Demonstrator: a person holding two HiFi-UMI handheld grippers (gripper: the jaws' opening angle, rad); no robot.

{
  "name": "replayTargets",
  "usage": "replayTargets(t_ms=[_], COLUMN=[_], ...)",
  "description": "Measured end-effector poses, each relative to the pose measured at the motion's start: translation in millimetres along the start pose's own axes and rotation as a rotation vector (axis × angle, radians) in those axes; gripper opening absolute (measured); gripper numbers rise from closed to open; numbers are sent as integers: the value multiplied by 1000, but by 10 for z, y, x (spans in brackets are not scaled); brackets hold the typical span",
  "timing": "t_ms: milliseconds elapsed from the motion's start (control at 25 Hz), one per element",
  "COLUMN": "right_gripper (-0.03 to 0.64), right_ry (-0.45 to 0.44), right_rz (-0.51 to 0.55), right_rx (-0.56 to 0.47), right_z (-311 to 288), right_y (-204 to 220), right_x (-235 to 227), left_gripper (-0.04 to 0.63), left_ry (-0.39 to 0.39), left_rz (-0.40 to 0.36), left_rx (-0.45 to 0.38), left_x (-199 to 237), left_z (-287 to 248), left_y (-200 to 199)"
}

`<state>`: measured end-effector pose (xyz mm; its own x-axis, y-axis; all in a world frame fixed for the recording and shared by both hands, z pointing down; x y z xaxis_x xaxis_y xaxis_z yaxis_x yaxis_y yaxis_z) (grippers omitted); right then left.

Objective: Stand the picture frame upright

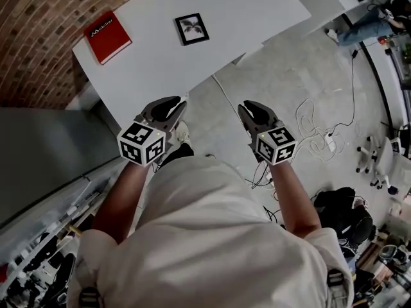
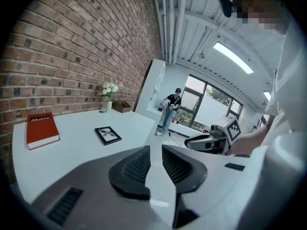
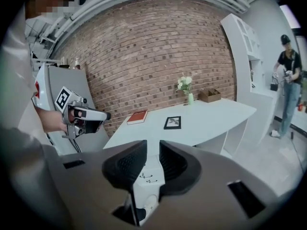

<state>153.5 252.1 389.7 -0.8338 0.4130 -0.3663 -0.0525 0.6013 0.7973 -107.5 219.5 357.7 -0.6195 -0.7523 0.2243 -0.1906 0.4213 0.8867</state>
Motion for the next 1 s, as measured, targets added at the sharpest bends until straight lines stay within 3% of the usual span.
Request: replayTargets(t_ms=[560, 1000], right_gripper=[74, 74], right_ry=[57, -41], right_rz=[-31, -37], right_rx=[33, 134], right_z=[-1129, -1980], right_y=[-653, -1017], right_x=[-169, -774], left_gripper=[80, 93], left_ry=[53, 14], left_rz=[55, 130], left_rx=[7, 59], left_x=[1156, 1731], left_z=[-415, -1035], left_y=[-278, -350])
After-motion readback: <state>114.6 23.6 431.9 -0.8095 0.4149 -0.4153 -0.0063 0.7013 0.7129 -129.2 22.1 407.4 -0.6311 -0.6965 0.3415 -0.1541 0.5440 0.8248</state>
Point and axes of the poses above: the fingertips, and each gripper's own axes: z backward along the fingers, x to its left, y out of its underside, the point moved 7 cm from there along z, backward along the fingers, and after that the axes turned 9 degrees about -z, right-handed, at the moved point
